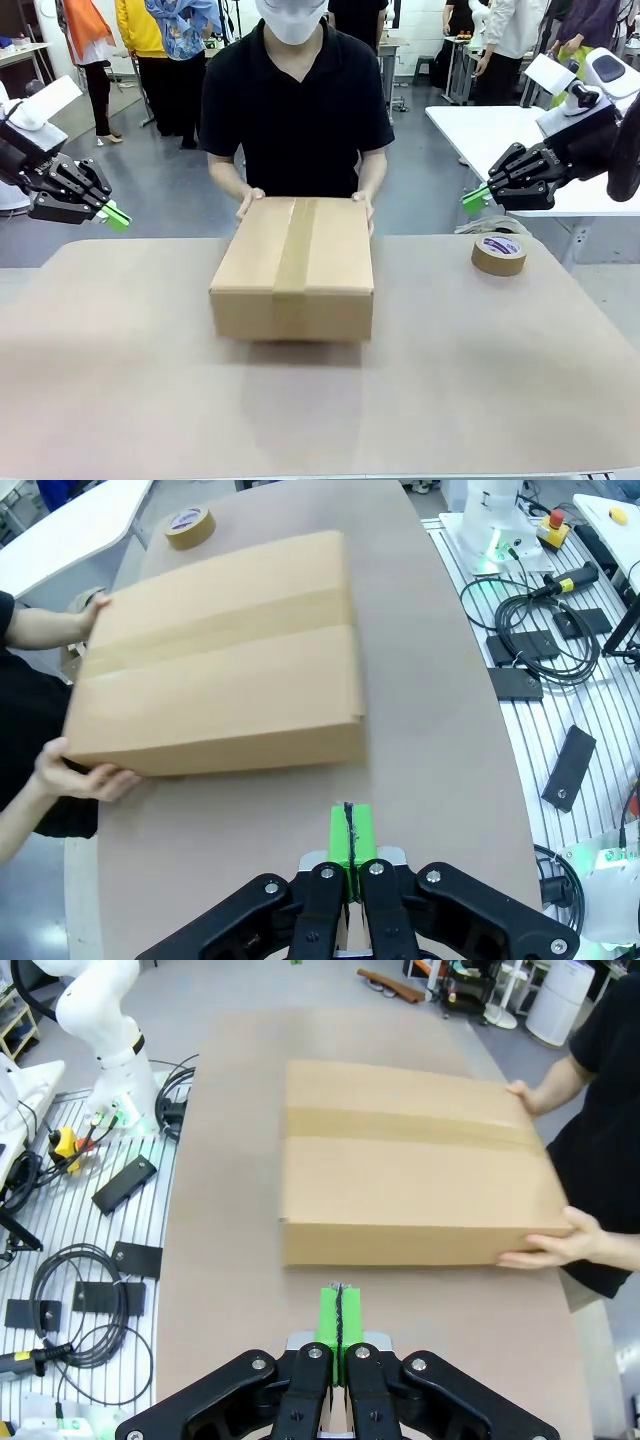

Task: Wrap the clocks to prevent damage.
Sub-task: After the human seals the box with tape, release both hands from the side flaps of the Package Box.

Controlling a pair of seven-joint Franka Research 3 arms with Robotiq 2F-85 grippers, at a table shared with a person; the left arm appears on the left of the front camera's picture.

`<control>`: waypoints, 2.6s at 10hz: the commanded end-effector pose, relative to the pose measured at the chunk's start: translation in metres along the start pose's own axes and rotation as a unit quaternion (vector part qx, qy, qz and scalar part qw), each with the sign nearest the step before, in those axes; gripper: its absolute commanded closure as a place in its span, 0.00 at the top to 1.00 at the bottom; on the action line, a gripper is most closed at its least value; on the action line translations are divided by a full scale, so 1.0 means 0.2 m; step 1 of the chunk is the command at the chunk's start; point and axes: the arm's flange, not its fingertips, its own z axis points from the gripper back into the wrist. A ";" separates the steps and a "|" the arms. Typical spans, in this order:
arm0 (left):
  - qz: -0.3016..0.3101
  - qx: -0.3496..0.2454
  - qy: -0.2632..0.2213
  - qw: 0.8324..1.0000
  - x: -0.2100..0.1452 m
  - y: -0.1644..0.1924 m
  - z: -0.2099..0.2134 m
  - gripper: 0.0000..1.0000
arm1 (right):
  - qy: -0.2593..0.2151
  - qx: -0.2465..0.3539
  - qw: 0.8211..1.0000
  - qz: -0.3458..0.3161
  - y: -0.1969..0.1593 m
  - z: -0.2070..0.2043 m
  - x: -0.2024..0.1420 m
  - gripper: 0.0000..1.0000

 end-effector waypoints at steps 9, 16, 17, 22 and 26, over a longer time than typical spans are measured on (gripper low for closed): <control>0.006 0.038 -0.109 0.993 -0.09 -0.05 0.01 0.64 | -0.117 0.017 0.992 -0.054 0.00 0.05 -0.11 0.62; 0.062 0.033 -0.220 0.973 -0.31 0.04 0.14 0.89 | -0.155 0.057 0.981 -0.101 -0.08 0.05 -0.21 0.94; 0.066 0.034 -0.235 0.969 -0.36 0.04 0.15 0.98 | -0.161 0.063 0.981 -0.092 -0.09 0.06 -0.23 1.00; 0.064 0.040 -0.270 0.960 -0.43 0.04 0.16 1.00 | -0.183 0.057 0.977 -0.095 -0.11 0.10 -0.32 1.00; 0.084 0.073 -0.255 0.960 -0.45 0.03 0.15 1.00 | -0.176 0.045 0.979 -0.092 -0.09 0.11 -0.32 1.00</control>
